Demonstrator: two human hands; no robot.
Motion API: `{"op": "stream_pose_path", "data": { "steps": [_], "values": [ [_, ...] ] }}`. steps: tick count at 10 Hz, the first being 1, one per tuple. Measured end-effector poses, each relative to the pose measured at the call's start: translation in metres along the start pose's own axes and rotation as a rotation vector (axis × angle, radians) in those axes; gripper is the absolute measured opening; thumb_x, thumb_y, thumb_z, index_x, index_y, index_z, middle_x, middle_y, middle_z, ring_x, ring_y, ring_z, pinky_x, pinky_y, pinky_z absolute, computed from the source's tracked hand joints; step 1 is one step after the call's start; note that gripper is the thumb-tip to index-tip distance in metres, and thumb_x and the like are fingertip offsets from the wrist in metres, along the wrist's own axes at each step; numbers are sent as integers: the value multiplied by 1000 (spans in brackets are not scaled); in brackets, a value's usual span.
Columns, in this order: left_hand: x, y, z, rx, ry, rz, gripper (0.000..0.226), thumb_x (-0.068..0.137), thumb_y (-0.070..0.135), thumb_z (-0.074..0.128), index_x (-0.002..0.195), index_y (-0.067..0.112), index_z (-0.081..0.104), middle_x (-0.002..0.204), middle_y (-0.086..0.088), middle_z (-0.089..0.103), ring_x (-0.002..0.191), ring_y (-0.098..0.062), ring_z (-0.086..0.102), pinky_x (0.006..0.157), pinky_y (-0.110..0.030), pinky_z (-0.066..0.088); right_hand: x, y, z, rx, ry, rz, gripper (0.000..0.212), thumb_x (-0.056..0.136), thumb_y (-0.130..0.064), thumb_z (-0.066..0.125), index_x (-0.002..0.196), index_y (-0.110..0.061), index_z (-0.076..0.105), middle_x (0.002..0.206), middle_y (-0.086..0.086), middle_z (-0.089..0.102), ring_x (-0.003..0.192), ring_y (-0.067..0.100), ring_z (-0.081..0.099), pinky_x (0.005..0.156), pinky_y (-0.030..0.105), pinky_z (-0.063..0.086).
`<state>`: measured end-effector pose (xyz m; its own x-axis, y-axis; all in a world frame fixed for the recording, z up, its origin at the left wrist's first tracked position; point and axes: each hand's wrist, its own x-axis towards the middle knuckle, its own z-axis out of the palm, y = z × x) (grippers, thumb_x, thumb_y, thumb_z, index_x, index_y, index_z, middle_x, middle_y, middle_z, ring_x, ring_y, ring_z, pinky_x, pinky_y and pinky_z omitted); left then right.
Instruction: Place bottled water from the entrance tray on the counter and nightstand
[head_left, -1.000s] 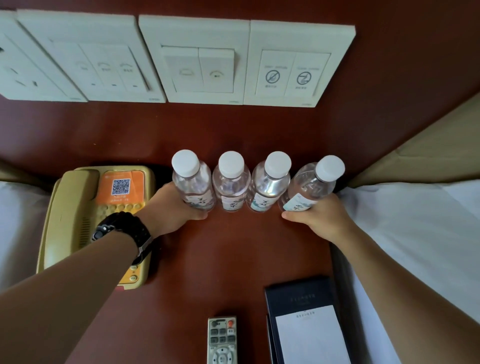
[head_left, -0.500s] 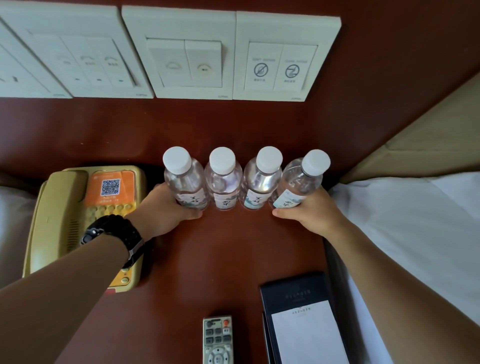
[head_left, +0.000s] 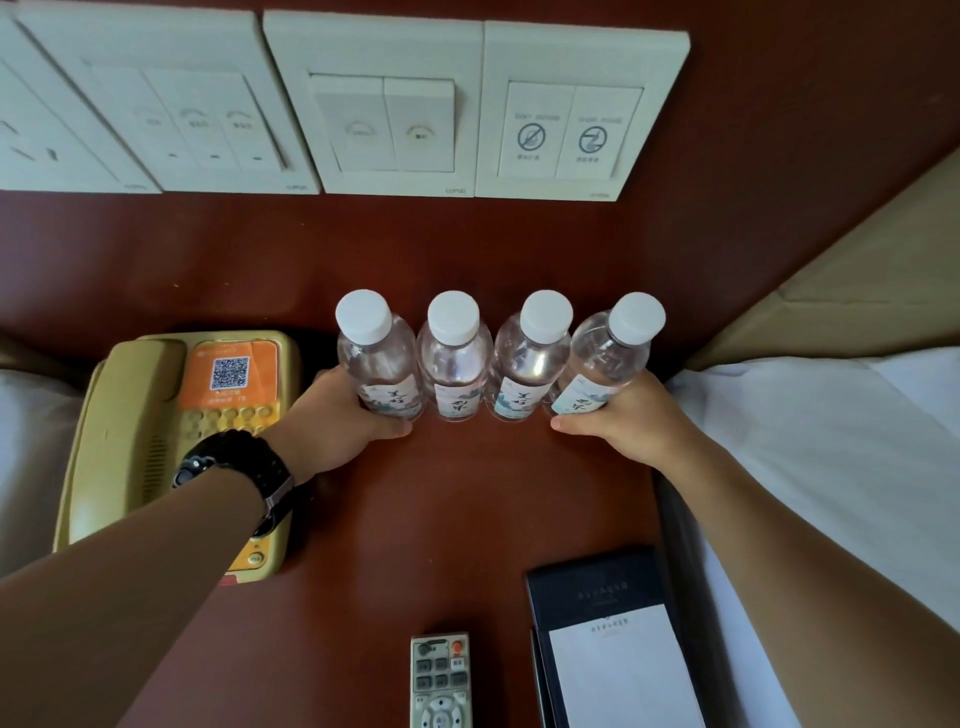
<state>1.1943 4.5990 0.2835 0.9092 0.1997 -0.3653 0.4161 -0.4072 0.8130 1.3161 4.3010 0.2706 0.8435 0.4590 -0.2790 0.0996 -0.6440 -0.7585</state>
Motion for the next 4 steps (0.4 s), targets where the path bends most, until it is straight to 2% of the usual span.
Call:
{"op": "stream_pose_path", "data": {
  "steps": [1,2,3,4],
  "values": [
    [0,-1,0,-29,-5,-10,49,57,21,82,105,28,71,107,7,74,106,-13,67,102,-45,49,1,2,2,13,-10,-1,59,55,-44,87,110,-39,66,114,-12,70,116,13,61,100,46,51],
    [-4,1,0,-55,-14,-28,65,55,20,83,117,27,64,112,7,72,108,-10,65,102,-45,49,-1,3,2,-34,-62,41,81,47,-56,86,122,-46,56,124,-12,63,123,15,55,105,46,47],
    [-20,9,-3,-159,51,-78,97,56,13,90,139,25,40,127,7,62,119,-13,58,103,-39,47,-17,-4,-10,62,-50,91,110,50,-42,92,143,-39,34,146,-9,46,133,14,46,111,43,42],
    [-60,42,-12,-270,193,-127,112,64,7,89,152,23,21,143,9,43,134,-15,43,108,-38,41,-54,-34,-37,111,20,214,119,61,-28,92,154,-31,17,158,-2,27,141,16,34,116,41,35]
  ]
}}
